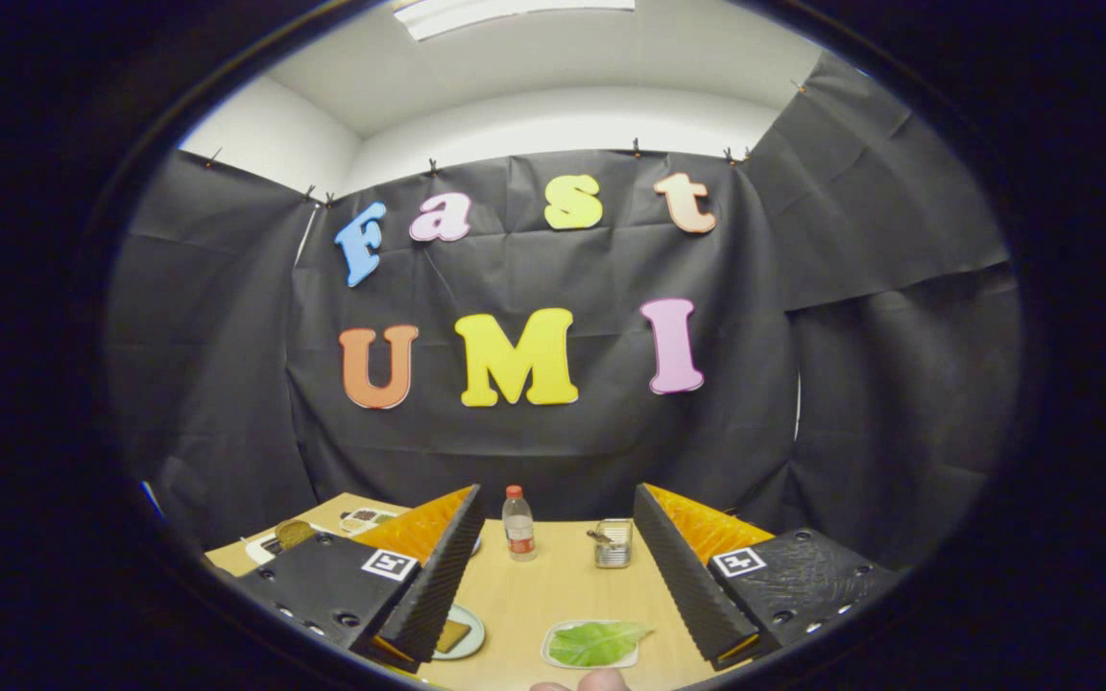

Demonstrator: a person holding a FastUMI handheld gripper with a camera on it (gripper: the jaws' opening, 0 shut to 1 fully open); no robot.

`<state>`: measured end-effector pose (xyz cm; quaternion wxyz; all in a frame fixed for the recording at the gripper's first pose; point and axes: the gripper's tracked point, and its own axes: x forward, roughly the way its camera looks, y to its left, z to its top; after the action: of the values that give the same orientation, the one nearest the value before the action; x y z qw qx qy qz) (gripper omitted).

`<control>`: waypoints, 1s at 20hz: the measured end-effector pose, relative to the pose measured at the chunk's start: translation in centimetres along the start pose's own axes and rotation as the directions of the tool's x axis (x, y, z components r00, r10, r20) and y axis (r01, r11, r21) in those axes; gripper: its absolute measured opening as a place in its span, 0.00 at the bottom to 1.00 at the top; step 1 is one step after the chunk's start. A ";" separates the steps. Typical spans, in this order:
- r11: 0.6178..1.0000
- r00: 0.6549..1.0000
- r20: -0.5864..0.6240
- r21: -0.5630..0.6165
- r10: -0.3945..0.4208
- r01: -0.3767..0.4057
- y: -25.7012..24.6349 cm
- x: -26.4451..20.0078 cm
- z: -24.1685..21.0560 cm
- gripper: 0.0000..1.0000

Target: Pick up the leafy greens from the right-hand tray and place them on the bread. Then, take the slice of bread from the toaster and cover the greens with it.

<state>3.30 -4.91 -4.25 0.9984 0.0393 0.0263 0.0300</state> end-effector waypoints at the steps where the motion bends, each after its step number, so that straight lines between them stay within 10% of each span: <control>1: 1.000 1.000 -0.012 -0.001 0.003 -0.003 -0.2 0.2 -0.6 0.95; 12: 0.996 0.975 -0.203 -0.002 -0.084 0.085 -6.8 2.1 -12.4 0.95; 20: 0.995 0.880 -0.472 0.052 -0.050 0.085 -11.3 8.5 -28.7 0.96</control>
<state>10.86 -13.41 -34.20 0.9607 0.0653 0.2698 0.0029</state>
